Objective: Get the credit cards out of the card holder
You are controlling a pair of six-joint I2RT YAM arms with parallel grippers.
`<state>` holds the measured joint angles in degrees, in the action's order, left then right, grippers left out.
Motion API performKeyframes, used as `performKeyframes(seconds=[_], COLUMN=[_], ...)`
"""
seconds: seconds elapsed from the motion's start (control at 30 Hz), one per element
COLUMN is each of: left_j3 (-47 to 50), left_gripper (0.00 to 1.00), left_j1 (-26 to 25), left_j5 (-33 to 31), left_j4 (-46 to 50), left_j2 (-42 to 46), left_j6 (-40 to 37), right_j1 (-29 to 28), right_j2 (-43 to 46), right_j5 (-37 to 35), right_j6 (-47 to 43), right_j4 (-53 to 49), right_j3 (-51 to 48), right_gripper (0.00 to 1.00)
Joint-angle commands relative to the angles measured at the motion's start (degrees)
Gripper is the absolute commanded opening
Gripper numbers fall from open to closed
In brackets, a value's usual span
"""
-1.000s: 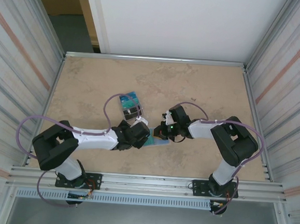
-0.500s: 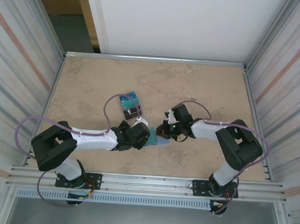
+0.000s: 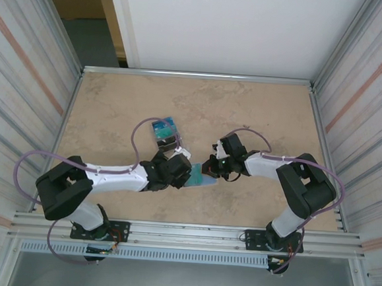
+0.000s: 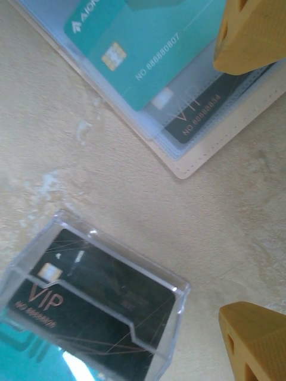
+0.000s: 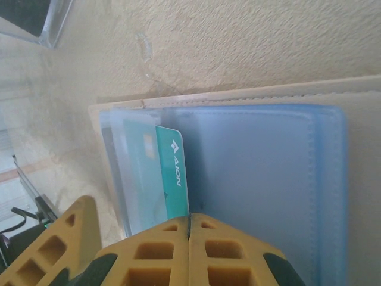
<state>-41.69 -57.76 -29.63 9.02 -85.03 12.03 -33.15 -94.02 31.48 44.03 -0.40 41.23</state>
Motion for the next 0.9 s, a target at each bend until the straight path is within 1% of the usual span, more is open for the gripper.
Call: performKeyframes(seconds=[0.0, 0.23, 0.43, 0.77, 0.87], left_j3=[-1.9, -3.4, -5.0, -5.8, -5.8], left_gripper=[0.99, 0.99, 0.99, 0.99, 0.99], left_j1=[0.5, 1.6, 1.8, 1.7, 1.8], left_j5=[0.6, 2.7, 2.4, 1.7, 2.0], left_j4=[-1.7, -3.7, -3.0, -1.8, -1.7], left_j2=[1.7, -2.4, -6.4, -9.2, -9.5], left_j6=[-2.2, -5.3, -7.0, -7.6, -7.6], right_j1=[0.5, 0.5, 0.6, 1.7, 1.8], right_j2=[1.0, 0.8, 1.0, 2.4, 3.3], right_j5=[-0.3, -0.1, -0.1, 0.0, 0.3], right_j6=[-2.1, -2.3, -2.4, -2.7, -2.2], right_j4=[-2.2, -2.4, -2.6, -3.0, -1.5], right_j3=[0.5, 0.8, 0.7, 0.1, -0.9], right_gripper=[0.00, 0.00, 0.00, 0.00, 0.00])
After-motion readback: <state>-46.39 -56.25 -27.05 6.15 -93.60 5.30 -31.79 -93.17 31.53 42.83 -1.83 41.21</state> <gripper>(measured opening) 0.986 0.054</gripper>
